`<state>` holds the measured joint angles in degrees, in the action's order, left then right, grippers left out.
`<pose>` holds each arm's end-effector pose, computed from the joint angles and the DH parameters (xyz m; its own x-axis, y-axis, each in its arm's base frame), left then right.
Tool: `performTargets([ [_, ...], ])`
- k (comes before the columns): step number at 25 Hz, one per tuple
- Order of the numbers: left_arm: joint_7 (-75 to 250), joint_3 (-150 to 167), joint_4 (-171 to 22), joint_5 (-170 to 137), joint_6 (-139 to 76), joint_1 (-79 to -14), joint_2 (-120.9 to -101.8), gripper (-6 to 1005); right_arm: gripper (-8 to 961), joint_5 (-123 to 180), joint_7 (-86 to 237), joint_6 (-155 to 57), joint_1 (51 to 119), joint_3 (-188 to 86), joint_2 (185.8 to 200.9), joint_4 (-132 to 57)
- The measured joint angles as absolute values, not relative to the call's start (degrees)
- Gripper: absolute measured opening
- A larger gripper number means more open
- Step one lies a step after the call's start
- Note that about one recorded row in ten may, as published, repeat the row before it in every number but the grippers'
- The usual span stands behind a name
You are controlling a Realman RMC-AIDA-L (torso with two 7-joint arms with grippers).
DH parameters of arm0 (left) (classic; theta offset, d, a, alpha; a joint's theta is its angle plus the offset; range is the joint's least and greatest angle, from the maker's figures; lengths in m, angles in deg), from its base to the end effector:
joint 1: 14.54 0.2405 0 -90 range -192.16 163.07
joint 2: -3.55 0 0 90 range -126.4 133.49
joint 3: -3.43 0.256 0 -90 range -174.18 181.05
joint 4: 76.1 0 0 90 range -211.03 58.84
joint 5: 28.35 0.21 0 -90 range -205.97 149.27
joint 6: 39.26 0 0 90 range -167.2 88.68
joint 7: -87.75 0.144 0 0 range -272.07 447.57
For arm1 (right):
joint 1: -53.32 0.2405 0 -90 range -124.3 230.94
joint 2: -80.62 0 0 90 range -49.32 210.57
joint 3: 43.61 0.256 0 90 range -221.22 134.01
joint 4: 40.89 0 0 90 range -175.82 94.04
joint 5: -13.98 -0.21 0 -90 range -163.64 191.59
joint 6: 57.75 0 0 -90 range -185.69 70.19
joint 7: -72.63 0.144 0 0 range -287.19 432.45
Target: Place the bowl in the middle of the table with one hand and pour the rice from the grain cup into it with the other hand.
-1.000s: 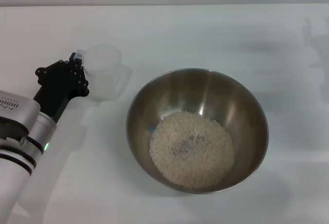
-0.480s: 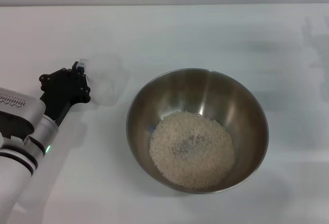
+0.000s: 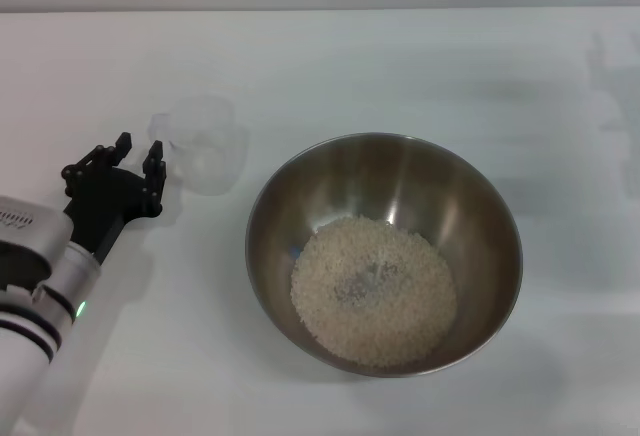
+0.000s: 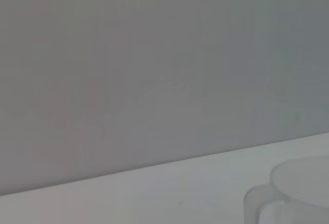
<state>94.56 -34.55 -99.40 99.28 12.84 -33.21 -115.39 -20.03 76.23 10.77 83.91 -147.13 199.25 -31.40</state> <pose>-0.3179 0.3004 -0.0797 0.8034 0.1471 0.5770 0.5929 -0.2861 -0.7527 0.3061 0.3740 0.0350 0.7188 0.2299 -0.6561 -0.6761 0.0113 -0.7367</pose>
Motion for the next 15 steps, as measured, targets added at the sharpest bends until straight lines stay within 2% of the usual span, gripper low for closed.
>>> performTargets([
  [7,94.0,-31.9,-99.0,99.7,21.5,-28.8,-115.25,346,492,-20.0,76.2,10.7,84.0,-147.1,199.28,-31.6],
  [15,93.9,-26.9,-97.6,99.7,31.8,-25.3,-115.19,415,492,-19.9,76.2,10.6,83.8,-147.3,199.46,-31.7],
])
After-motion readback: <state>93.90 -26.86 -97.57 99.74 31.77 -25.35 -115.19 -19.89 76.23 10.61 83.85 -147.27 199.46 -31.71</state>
